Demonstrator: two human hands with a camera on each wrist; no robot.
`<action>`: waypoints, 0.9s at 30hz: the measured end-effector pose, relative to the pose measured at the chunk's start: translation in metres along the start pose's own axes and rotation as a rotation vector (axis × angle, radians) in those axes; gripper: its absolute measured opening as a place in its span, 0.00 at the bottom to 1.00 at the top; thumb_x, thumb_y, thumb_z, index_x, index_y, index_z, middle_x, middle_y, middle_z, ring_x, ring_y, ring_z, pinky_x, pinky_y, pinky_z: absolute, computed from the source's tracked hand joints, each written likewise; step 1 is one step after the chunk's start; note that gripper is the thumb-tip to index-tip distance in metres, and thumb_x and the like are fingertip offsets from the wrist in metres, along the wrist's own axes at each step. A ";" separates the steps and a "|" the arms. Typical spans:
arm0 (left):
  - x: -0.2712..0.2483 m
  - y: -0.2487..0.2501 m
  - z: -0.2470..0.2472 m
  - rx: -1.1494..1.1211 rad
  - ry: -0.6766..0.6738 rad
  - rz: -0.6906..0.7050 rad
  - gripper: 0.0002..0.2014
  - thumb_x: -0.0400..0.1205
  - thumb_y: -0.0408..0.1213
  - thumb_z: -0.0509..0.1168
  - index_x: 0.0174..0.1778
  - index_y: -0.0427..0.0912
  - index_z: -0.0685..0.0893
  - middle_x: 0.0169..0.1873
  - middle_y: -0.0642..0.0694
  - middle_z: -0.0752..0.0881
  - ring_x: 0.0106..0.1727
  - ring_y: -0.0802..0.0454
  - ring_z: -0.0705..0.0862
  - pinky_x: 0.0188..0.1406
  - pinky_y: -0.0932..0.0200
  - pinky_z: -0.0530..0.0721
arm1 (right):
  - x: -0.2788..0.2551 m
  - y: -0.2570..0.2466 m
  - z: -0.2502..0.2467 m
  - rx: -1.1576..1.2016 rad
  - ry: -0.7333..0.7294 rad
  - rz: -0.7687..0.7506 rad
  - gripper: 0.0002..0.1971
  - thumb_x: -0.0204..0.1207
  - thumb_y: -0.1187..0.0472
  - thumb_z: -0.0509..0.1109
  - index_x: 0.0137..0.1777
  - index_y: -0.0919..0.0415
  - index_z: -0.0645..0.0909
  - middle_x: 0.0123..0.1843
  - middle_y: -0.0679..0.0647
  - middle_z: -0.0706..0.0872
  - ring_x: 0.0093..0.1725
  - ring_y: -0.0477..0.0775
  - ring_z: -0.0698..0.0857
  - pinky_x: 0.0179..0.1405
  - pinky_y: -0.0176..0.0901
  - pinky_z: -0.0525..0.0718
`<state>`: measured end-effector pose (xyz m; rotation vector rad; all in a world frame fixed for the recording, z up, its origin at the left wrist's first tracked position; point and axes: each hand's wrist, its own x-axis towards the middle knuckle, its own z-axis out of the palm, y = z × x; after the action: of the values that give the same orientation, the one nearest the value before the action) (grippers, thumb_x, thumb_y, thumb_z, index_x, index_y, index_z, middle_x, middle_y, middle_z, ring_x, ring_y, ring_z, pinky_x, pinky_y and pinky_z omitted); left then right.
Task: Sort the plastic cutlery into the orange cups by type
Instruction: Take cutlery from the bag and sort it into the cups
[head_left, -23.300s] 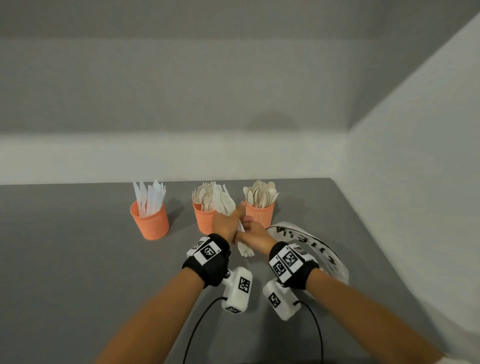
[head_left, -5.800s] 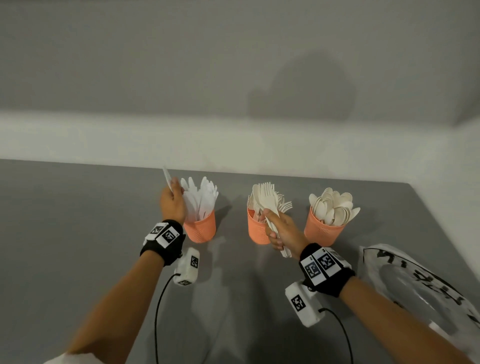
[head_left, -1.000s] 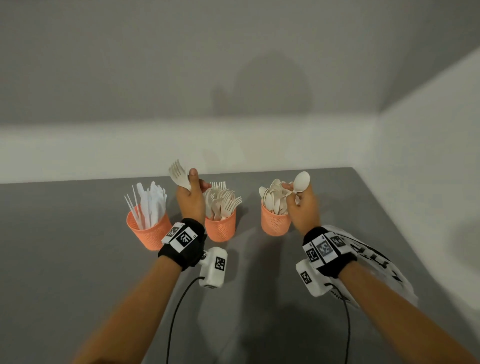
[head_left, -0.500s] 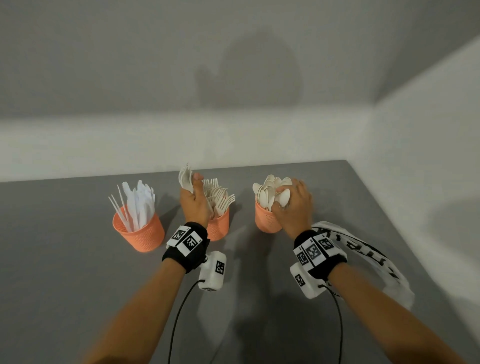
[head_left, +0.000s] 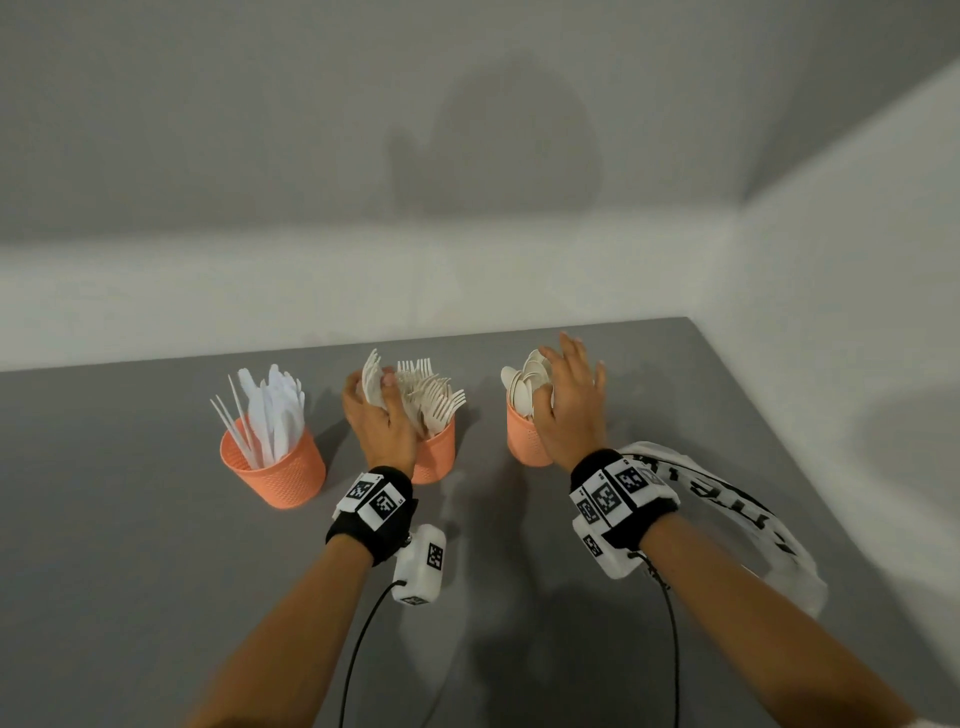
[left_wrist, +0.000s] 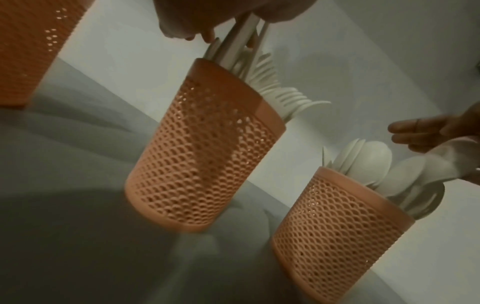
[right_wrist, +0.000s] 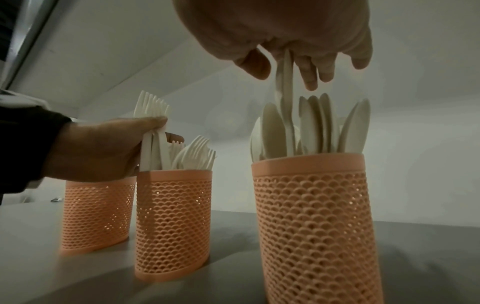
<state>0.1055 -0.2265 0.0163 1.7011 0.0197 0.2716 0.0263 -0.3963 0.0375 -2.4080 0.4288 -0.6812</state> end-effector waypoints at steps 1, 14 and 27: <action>-0.001 -0.004 -0.002 -0.005 -0.013 0.007 0.32 0.77 0.58 0.51 0.67 0.37 0.74 0.70 0.39 0.70 0.70 0.44 0.72 0.71 0.51 0.71 | 0.000 0.000 0.002 -0.030 -0.006 0.002 0.30 0.72 0.54 0.45 0.71 0.62 0.73 0.81 0.60 0.64 0.83 0.57 0.57 0.81 0.57 0.44; 0.021 0.001 -0.016 0.178 -0.171 0.382 0.24 0.79 0.22 0.58 0.73 0.35 0.69 0.70 0.36 0.74 0.69 0.45 0.76 0.67 0.59 0.72 | 0.024 0.002 0.011 -0.360 -0.122 -0.090 0.41 0.71 0.37 0.39 0.76 0.60 0.69 0.83 0.64 0.57 0.84 0.61 0.52 0.79 0.64 0.42; 0.013 0.004 -0.014 0.584 -0.394 0.423 0.27 0.83 0.33 0.56 0.79 0.41 0.62 0.78 0.38 0.66 0.68 0.35 0.77 0.60 0.48 0.79 | 0.029 0.005 0.022 -0.435 -0.250 0.082 0.31 0.79 0.41 0.47 0.79 0.54 0.64 0.81 0.67 0.61 0.81 0.71 0.53 0.80 0.63 0.46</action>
<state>0.1149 -0.2115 0.0237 2.3093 -0.6110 0.2515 0.0612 -0.4026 0.0298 -2.8168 0.6169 -0.2603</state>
